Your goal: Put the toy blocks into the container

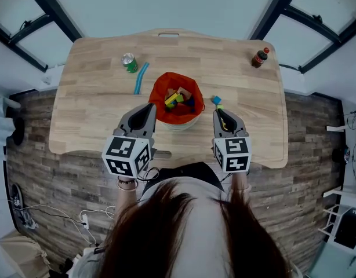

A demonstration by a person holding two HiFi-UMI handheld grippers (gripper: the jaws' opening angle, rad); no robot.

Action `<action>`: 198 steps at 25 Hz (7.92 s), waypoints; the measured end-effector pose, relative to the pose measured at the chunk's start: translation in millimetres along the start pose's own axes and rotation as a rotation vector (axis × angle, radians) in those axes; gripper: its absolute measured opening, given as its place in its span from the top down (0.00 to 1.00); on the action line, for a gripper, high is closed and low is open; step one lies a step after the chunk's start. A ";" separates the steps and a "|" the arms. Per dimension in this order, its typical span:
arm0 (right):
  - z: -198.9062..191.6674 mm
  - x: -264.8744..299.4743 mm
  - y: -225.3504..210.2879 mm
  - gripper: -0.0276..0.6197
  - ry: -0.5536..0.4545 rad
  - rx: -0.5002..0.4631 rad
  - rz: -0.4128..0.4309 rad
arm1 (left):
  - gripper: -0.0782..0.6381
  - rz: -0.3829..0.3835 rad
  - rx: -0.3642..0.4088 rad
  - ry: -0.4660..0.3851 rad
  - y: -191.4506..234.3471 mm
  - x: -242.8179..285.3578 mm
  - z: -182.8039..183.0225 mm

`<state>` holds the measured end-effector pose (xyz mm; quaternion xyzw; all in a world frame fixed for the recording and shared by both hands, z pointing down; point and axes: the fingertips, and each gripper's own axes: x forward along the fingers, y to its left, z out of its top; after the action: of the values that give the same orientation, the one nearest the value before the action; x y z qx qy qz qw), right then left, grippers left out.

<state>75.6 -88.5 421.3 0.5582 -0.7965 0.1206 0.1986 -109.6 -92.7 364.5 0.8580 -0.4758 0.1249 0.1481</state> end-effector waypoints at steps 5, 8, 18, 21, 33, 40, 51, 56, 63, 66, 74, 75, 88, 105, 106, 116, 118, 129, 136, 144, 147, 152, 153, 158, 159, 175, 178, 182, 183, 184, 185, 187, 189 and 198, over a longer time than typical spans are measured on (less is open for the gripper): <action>-5.6 -1.3 -2.6 0.89 0.010 0.011 -0.005 | 0.88 -0.024 0.010 0.010 -4.8 5.3 -1.9; -8.1 -1.7 -5.2 0.89 0.014 0.023 -0.013 | 0.88 -0.034 0.014 0.015 -7.8 8.7 -1.9; -22.4 -4.0 -22.0 0.89 0.045 0.056 -0.062 | 0.88 -0.064 0.025 0.023 -15.2 20.7 0.6; -28.5 -4.9 -26.3 0.89 0.060 0.053 -0.077 | 0.88 -0.073 0.027 0.027 -17.6 24.2 0.6; -56.1 -4.4 -39.8 0.89 0.110 0.045 -0.095 | 0.88 -0.112 0.034 0.034 -28.6 37.3 0.9; -73.9 -5.2 -48.9 0.89 0.141 0.043 -0.113 | 0.88 -0.123 0.037 0.038 -34.2 41.2 2.1; -97.7 0.5 -59.1 0.89 0.185 0.046 -0.112 | 0.88 -0.126 0.053 0.064 -43.9 48.3 -0.8; -106.9 4.0 -62.9 0.88 0.204 0.041 -0.111 | 0.88 -0.124 0.057 0.075 -46.7 51.7 -2.0; -118.2 9.3 -66.8 0.88 0.222 0.047 -0.100 | 0.88 -0.119 0.063 0.087 -51.4 55.9 -3.1; -123.1 11.8 -66.8 0.88 0.233 0.048 -0.092 | 0.88 -0.114 0.065 0.094 -52.4 56.4 -4.0; -134.6 19.1 -69.8 0.88 0.253 0.052 -0.082 | 0.88 -0.100 0.074 0.113 -53.5 59.6 -6.6; -136.1 19.9 -70.1 0.88 0.254 0.054 -0.080 | 0.88 -0.098 0.075 0.116 -53.6 59.9 -7.0; -153.9 28.9 -74.9 0.80 0.280 0.090 -0.054 | 0.88 -0.097 0.105 0.151 -63.5 68.9 -8.4; -184.4 44.4 -81.6 0.74 0.334 0.124 -0.050 | 0.88 -0.087 0.140 0.194 -65.9 76.5 -11.4; -186.2 44.9 -81.4 0.74 0.339 0.129 -0.049 | 0.88 -0.087 0.141 0.197 -65.9 76.9 -11.9; -204.3 51.9 -85.1 0.73 0.369 0.165 -0.052 | 0.88 -0.084 0.154 0.228 -65.7 82.4 -15.8; -207.1 52.5 -85.9 0.73 0.376 0.168 -0.048 | 0.88 -0.084 0.157 0.235 -65.5 82.9 -17.1; -222.6 63.2 -78.5 0.72 0.410 0.162 -0.025 | 0.88 -0.068 0.163 0.260 -60.3 84.6 -22.4; -230.3 70.5 -81.6 0.72 0.424 0.176 -0.022 | 0.88 -0.057 0.165 0.280 -58.8 84.2 -27.5; -238.8 74.6 -84.6 0.72 0.438 0.200 -0.040 | 0.88 -0.043 0.160 0.285 -55.8 81.3 -29.5; -239.1 75.4 -85.5 0.72 0.433 0.203 -0.046 | 0.88 -0.038 0.159 0.285 -55.1 79.3 -30.1; -236.9 74.3 -82.9 0.72 0.442 0.207 -0.035 | 0.88 -0.031 0.153 0.276 -53.1 74.2 -29.3; -236.1 73.8 -82.9 0.72 0.439 0.211 -0.034 | 0.88 -0.030 0.152 0.274 -52.7 73.2 -29.1; -231.3 69.7 -82.5 0.72 0.417 0.233 -0.040 | 0.88 -0.028 0.145 0.259 -51.1 68.0 -27.3; -230.0 68.7 -82.1 0.72 0.413 0.239 -0.041 | 0.88 -0.028 0.144 0.256 -50.7 66.9 -27.0; -201.3 55.8 -77.6 0.72 0.361 0.216 -0.049 | 0.88 -0.020 0.124 0.186 -48.5 49.6 -15.3; -192.3 52.9 -75.1 0.72 0.345 0.207 -0.046 | 0.88 -0.020 0.119 0.171 -48.9 46.0 -12.8; -180.4 50.3 -72.7 0.72 0.322 0.189 -0.040 | 0.88 -0.021 0.112 0.145 -49.2 42.5 -8.8; -177.6 50.0 -72.0 0.72 0.317 0.183 -0.040 | 0.88 -0.022 0.109 0.139 -49.0 41.9 -8.0; -175.2 49.7 -71.1 0.72 0.313 0.179 -0.038 | 0.88 -0.023 0.106 0.133 -48.8 41.2 -7.6; -173.2 49.4 -69.7 0.72 0.309 0.177 -0.036 | 0.88 -0.023 0.103 0.128 -48.7 40.4 -7.3; -169.8 47.7 -66.8 0.72 0.301 0.174 -0.031 | 0.88 -0.023 0.099 0.120 -49.7 38.8 -6.9; -165.6 44.6 -64.6 0.72 0.291 0.172 -0.029 | 0.88 -0.027 0.099 0.112 -51.8 37.7 -5.7; -138.9 33.7 -60.3 0.72 0.238 0.144 -0.030 | 0.88 -0.030 0.087 0.071 -53.1 30.4 2.3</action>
<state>147.3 -80.4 558.7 0.5647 -0.7480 0.2400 0.2530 -48.5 -90.5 366.0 0.8657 -0.4513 0.1734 0.1295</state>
